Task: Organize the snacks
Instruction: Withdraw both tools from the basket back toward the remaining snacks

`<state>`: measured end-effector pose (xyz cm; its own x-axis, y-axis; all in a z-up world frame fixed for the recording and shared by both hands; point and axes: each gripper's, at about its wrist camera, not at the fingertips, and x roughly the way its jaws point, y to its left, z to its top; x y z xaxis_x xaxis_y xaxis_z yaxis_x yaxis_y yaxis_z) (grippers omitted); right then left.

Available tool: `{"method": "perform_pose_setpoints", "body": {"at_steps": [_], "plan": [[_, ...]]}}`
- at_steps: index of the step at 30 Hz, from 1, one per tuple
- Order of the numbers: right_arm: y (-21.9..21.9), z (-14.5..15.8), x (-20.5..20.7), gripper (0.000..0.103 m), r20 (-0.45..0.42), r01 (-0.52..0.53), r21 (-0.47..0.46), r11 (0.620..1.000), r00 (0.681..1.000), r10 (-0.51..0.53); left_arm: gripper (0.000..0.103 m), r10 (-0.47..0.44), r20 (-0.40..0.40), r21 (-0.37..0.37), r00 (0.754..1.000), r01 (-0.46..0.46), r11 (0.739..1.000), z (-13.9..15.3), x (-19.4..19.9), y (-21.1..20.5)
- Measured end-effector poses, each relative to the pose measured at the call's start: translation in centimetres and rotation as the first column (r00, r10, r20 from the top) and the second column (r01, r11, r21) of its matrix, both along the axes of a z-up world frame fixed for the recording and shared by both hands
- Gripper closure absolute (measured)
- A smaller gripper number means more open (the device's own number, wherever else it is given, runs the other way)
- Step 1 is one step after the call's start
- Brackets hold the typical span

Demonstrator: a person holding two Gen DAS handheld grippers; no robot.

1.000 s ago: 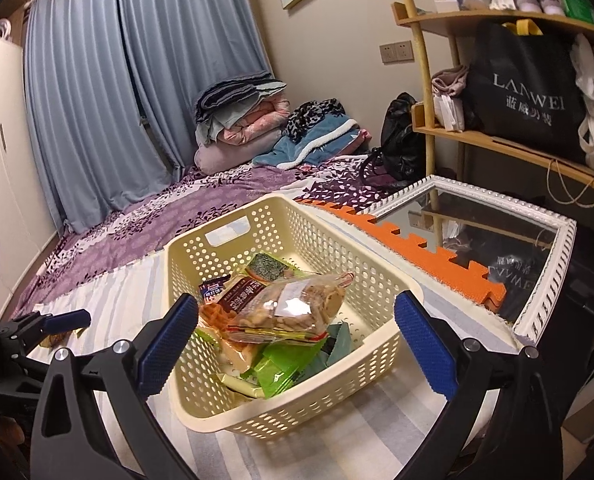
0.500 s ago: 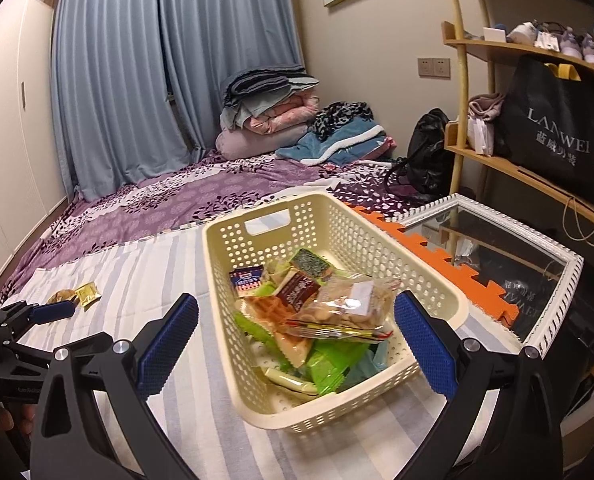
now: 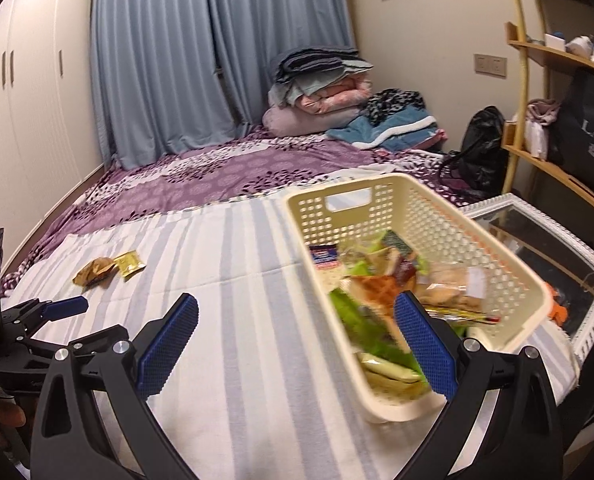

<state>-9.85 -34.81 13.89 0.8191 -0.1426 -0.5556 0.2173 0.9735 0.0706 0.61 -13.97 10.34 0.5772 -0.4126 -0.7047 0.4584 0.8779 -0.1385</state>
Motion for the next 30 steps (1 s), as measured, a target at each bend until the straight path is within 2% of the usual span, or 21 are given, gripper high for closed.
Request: {"method": "perform_pose_setpoints", "body": {"at_steps": [9,15,21,30], "plan": [[5.5,-3.0,3.0,0.005,-0.082,-0.137,0.044,0.99,0.987,0.14,0.003,0.126,-0.055,-0.025,0.991,-0.127,0.992,-2.4,1.7,6.2],[8.2,-4.8,4.8,0.005,-0.128,-0.191,0.065,0.979,0.972,0.198,0.003,0.23,-0.094,-0.023,0.969,-0.233,0.972,-4.0,3.7,10.6],[9.4,-6.2,6.1,0.005,-0.161,-0.215,0.084,0.973,0.961,0.226,0.003,0.309,-0.104,-0.01,0.945,-0.311,0.95,-4.8,6.0,13.9],[9.7,-7.8,8.3,0.005,-0.197,-0.219,0.106,0.97,0.951,0.236,0.003,0.361,-0.081,-0.004,0.929,-0.363,0.932,-4.8,11.1,16.4]]}}
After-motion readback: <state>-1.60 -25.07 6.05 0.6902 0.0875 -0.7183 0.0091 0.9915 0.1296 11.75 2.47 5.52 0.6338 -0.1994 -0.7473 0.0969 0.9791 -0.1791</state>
